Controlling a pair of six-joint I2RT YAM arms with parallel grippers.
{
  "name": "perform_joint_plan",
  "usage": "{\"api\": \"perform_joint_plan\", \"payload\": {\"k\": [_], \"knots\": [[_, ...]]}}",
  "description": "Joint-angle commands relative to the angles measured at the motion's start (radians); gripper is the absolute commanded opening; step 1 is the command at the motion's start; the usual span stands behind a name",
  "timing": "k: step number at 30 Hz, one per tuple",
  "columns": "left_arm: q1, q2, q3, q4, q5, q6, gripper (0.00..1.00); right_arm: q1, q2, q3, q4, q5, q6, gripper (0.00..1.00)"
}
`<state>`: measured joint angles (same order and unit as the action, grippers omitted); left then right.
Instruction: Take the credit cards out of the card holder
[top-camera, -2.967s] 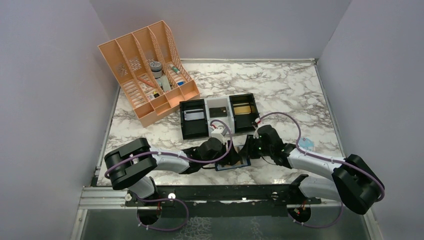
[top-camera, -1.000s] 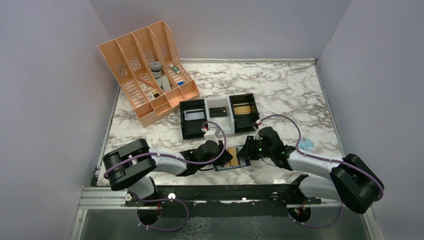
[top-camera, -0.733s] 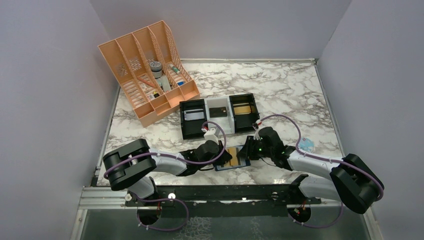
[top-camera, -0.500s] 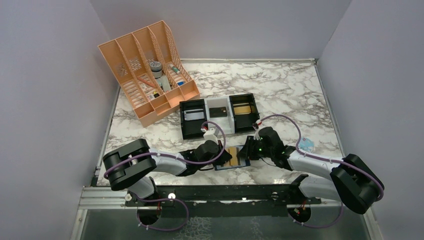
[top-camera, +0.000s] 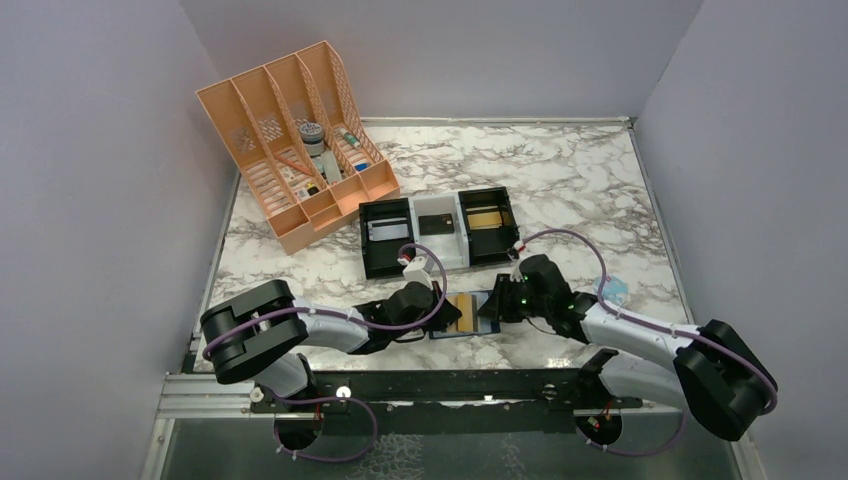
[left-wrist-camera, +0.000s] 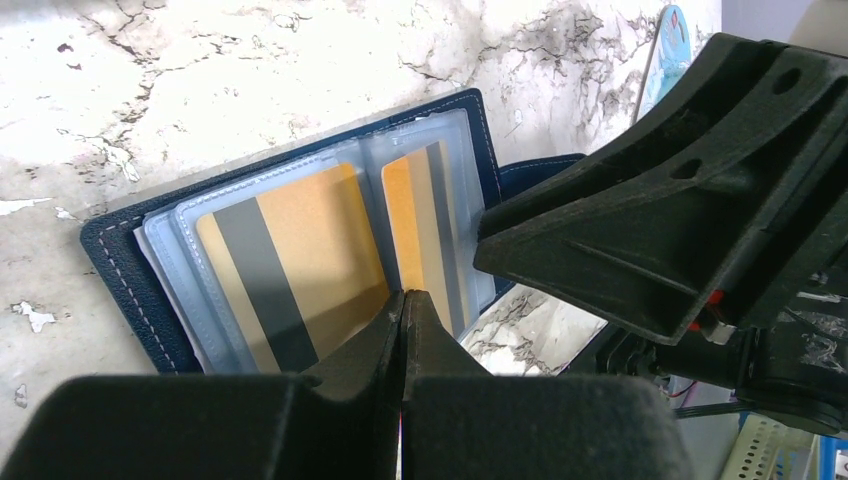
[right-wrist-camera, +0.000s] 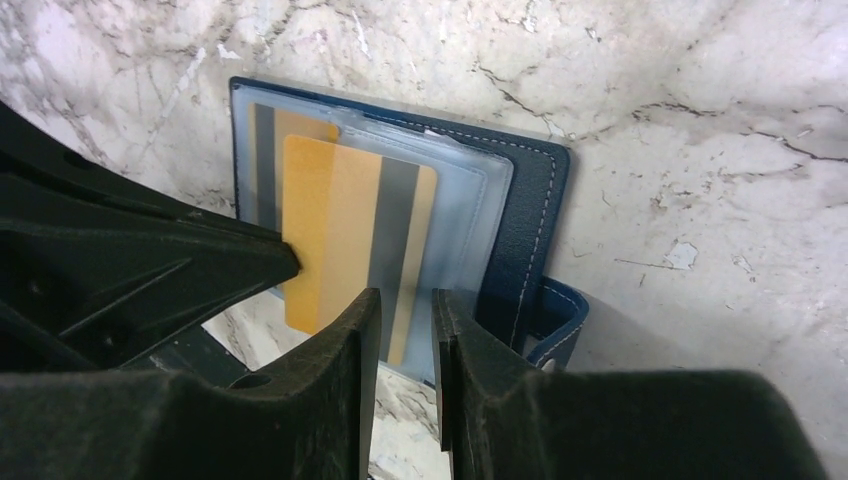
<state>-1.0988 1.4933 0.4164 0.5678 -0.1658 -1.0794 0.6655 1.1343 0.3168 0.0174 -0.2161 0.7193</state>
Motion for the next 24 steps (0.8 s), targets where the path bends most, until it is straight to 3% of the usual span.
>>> {"api": "perform_joint_plan", "payload": {"k": [1,8,10,13,19,24], "knots": [[0.004,-0.004,-0.001,0.017,-0.002,0.003,0.0,0.002,-0.063,0.048,-0.077,-0.023,-0.053,0.26],[0.004,-0.003,0.001,0.016,-0.001,0.001,0.0,0.001,-0.004,0.076,-0.019,-0.13,-0.082,0.27],[0.005,0.0,0.002,0.016,0.0,0.001,0.0,0.002,0.039,0.091,-0.044,-0.066,-0.075,0.27],[0.004,0.011,0.01,0.018,0.007,0.002,0.08,0.002,0.077,0.08,-0.065,0.038,-0.055,0.27],[0.004,0.043,0.027,0.021,0.022,-0.005,0.18,0.002,0.099,0.038,-0.056,0.056,-0.044,0.26],[0.004,0.049,0.023,0.03,0.021,-0.014,0.19,0.002,0.111,0.045,-0.066,0.079,-0.032,0.26]]}}
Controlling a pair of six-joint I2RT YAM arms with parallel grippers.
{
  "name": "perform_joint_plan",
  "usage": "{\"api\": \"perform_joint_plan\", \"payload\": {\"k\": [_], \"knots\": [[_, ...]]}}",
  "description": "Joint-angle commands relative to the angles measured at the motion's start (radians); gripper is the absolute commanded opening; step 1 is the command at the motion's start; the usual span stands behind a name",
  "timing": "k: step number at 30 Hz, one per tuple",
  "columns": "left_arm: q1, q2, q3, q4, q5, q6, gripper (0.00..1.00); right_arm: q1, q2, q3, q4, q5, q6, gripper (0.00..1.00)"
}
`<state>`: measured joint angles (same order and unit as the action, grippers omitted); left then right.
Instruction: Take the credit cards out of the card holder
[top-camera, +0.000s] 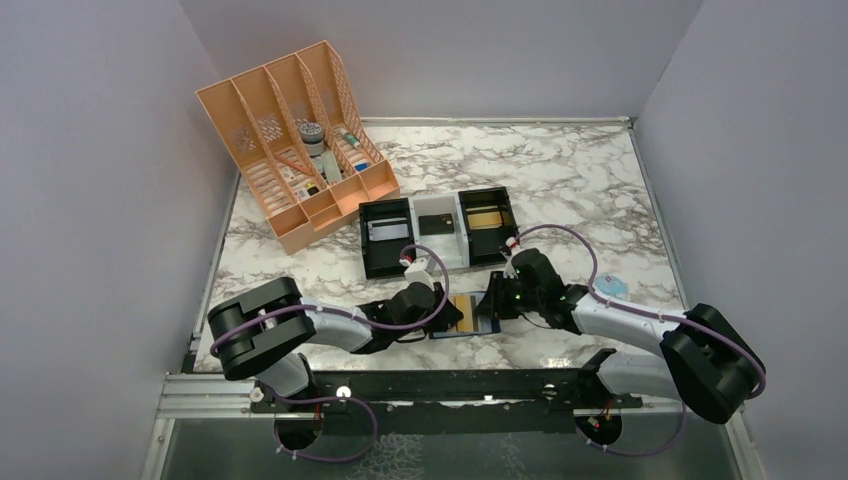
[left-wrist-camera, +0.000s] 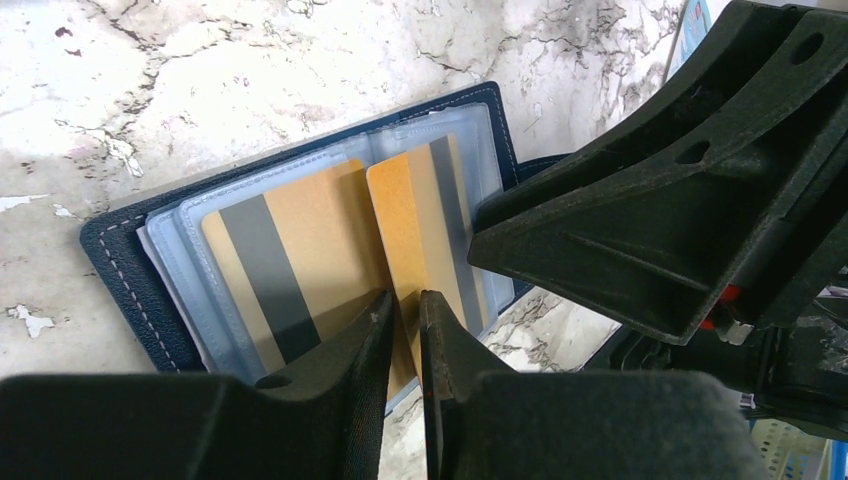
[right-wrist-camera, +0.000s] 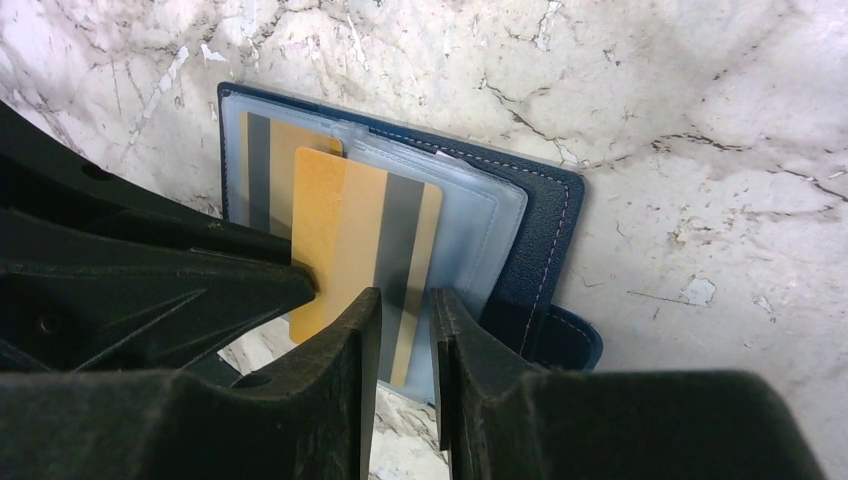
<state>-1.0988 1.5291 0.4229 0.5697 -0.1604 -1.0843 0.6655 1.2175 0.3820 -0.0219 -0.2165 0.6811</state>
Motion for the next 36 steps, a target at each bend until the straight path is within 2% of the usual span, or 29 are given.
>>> {"api": "perform_joint_plan", "payload": {"k": [1,6,18,36], "knots": [[0.005,0.013,0.017,0.033,0.017,-0.009,0.2,0.001,0.029,-0.019,-0.027,0.077,0.005,0.26],[0.005,0.033,0.022,0.073,0.047,-0.008,0.19,0.002,0.027,-0.022,-0.021,0.068,0.003,0.26],[0.005,0.009,-0.011,0.096,0.009,-0.022,0.01,0.002,0.009,-0.016,-0.037,0.095,0.005,0.25],[0.007,-0.112,-0.079,0.059,-0.046,-0.012,0.0,0.002,-0.014,0.026,-0.051,0.082,-0.039,0.25]]}}
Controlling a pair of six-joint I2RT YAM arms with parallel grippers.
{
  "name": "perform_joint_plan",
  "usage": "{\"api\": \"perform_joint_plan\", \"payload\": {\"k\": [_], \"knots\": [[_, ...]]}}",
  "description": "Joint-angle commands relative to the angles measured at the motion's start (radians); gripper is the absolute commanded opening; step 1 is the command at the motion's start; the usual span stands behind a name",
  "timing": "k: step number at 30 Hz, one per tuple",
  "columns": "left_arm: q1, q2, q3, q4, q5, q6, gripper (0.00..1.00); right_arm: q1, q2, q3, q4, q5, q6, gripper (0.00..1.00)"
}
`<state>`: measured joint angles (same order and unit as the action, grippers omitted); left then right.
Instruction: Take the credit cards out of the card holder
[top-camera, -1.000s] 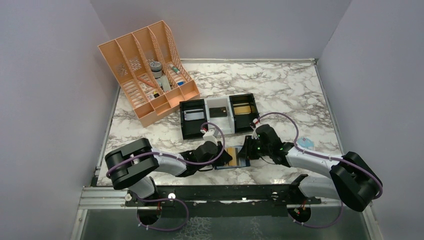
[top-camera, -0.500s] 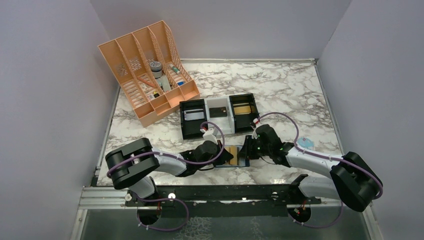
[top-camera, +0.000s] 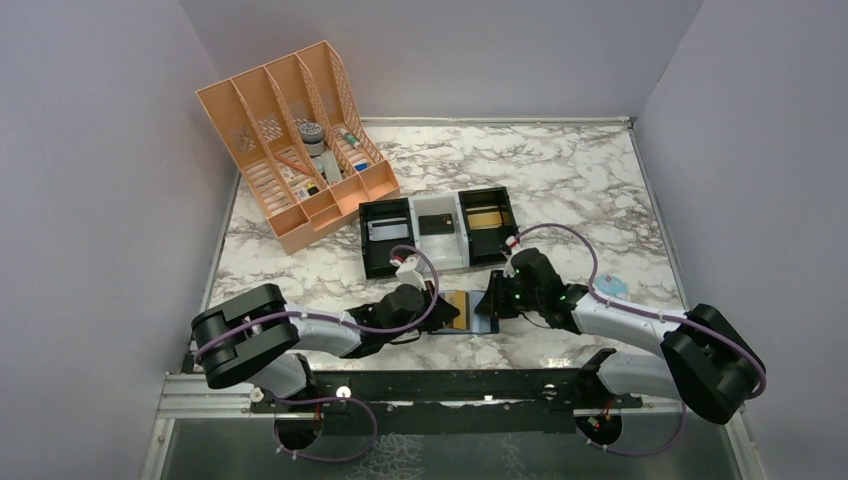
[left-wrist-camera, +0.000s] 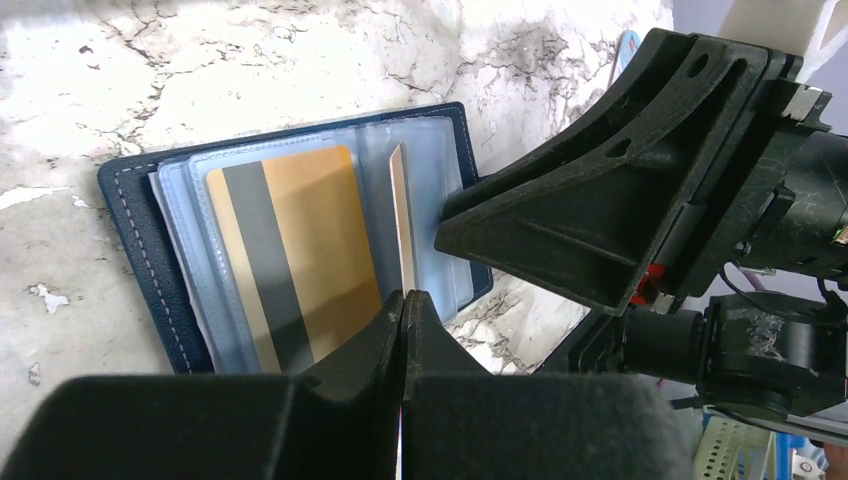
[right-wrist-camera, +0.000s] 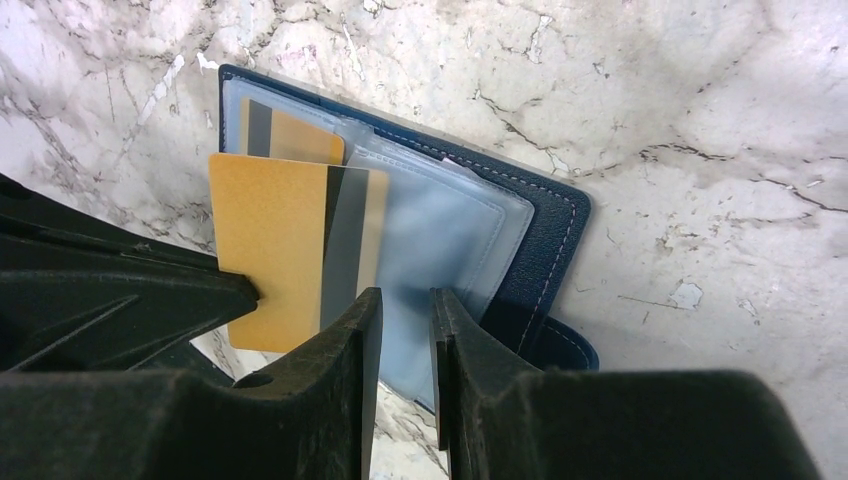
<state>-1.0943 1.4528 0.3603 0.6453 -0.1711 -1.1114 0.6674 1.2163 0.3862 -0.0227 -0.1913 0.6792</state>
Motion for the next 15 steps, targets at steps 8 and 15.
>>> {"api": "perform_joint_plan", "payload": {"k": [8,15], "knots": [[0.012,-0.106,-0.045,-0.031,-0.037,0.015,0.0,0.0,-0.031,0.051,-0.078,0.042,-0.059,0.26],[0.023,-0.196,-0.062,-0.084,-0.042,0.028,0.0,0.0,-0.053,0.07,-0.096,0.022,-0.068,0.26]]}}
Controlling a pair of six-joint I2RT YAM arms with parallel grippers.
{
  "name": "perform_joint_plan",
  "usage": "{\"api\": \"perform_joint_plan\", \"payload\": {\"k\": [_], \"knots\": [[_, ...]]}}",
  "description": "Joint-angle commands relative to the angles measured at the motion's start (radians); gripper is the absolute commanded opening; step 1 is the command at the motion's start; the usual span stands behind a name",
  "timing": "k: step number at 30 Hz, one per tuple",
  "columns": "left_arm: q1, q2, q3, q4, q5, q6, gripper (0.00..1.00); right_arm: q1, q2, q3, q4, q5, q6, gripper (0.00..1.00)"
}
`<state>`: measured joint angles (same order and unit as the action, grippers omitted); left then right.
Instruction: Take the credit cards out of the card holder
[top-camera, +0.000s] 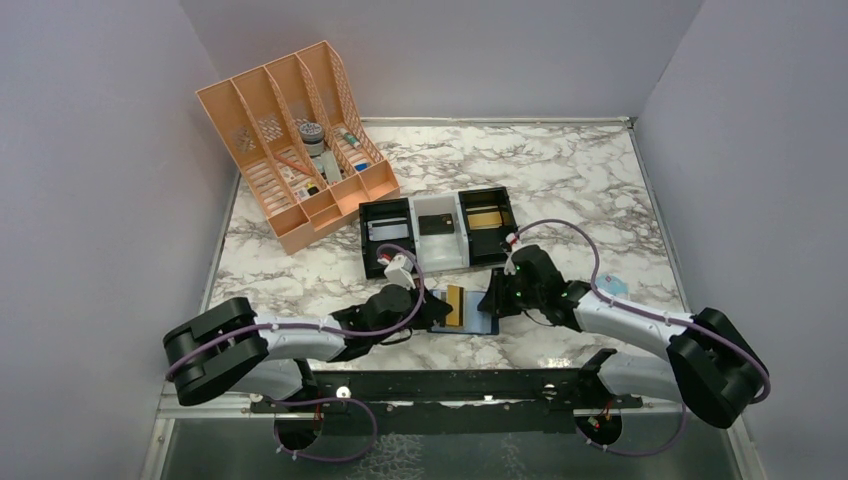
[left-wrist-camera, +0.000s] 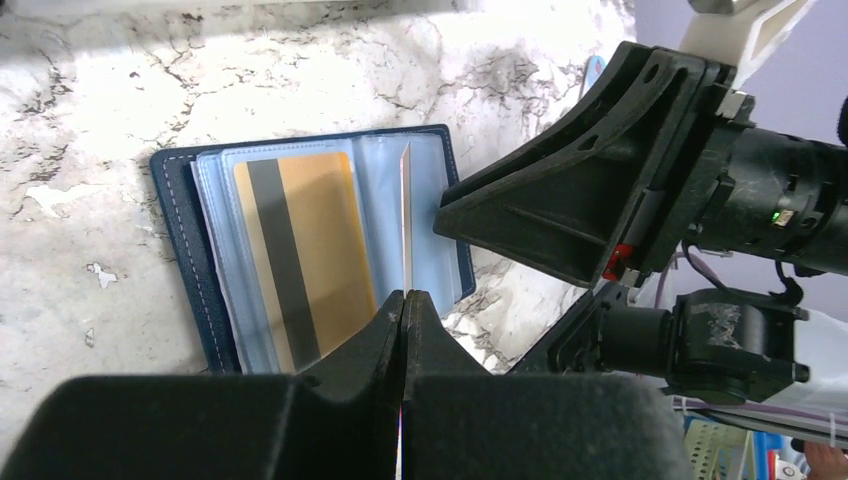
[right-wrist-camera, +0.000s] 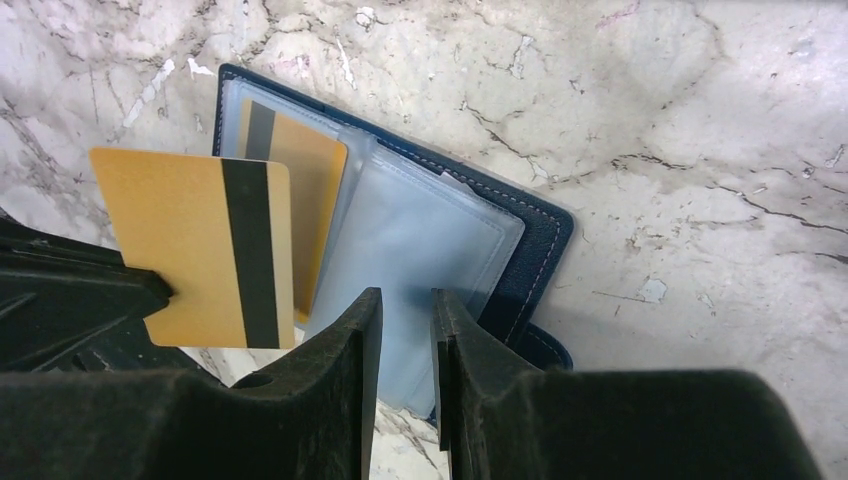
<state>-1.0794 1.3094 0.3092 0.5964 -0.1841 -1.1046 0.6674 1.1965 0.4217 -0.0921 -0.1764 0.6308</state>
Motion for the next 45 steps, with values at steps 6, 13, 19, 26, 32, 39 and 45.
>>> {"api": "perform_joint_plan", "payload": {"k": [6,13,19,26,32,39,45], "knots": [[0.01,-0.135,-0.034,-0.101,-0.082,0.018,0.0,0.0,-0.087,0.074,-0.051,-0.035,-0.033,0.26],[0.01,-0.276,-0.064,-0.239,-0.179,0.002,0.0,-0.001,-0.027,0.086,0.075,-0.277,-0.019,0.26],[0.012,-0.381,-0.074,-0.364,-0.241,-0.014,0.0,0.0,0.109,0.088,0.233,-0.476,0.015,0.26],[0.012,-0.416,-0.09,-0.38,-0.245,-0.016,0.0,0.0,0.233,0.104,0.147,-0.347,-0.035,0.26],[0.013,-0.375,-0.085,-0.311,-0.189,0.023,0.0,0.0,0.233,0.053,0.161,-0.246,-0.008,0.26],[0.026,-0.329,-0.066,-0.245,-0.119,0.074,0.0,-0.001,0.076,0.036,0.146,-0.191,-0.012,0.29],[0.083,-0.285,-0.067,-0.167,0.023,0.092,0.0,-0.046,-0.079,0.004,0.175,-0.173,-0.007,0.56]]}}
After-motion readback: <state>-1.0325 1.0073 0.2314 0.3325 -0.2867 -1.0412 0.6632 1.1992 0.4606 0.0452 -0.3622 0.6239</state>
